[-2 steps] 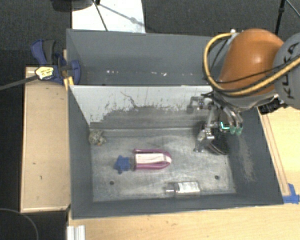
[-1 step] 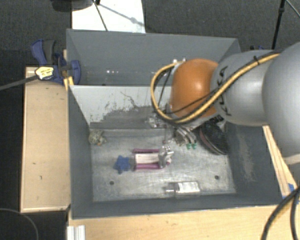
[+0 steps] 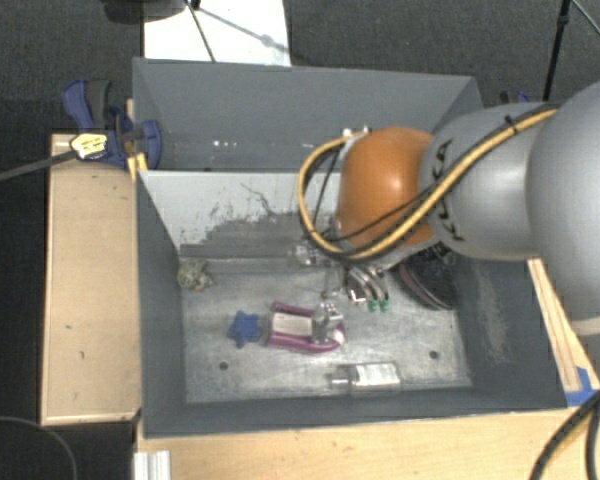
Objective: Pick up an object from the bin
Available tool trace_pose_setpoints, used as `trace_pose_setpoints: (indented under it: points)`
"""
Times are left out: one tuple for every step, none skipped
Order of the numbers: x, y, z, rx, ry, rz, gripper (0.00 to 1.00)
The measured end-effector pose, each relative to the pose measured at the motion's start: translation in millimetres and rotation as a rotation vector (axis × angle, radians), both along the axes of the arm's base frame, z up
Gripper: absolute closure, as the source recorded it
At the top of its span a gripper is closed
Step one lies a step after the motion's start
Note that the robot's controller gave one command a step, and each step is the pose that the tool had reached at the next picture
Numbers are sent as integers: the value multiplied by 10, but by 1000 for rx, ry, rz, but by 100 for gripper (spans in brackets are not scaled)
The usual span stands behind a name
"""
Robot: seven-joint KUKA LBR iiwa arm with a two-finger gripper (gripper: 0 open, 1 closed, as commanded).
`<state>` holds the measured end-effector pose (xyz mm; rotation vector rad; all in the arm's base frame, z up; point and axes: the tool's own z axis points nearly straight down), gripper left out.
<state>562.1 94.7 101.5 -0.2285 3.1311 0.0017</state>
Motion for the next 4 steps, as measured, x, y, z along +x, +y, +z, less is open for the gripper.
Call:
trace_pose_setpoints:
  points:
    - [-203, 166, 95, -1, 6, -96, 0]
    - [-280, 136, -312, 0, 4, -235, 0]
    - [-279, 137, -308, 0, 4, -234, 0]
    - [-276, 141, -297, 0, 4, -234, 100]
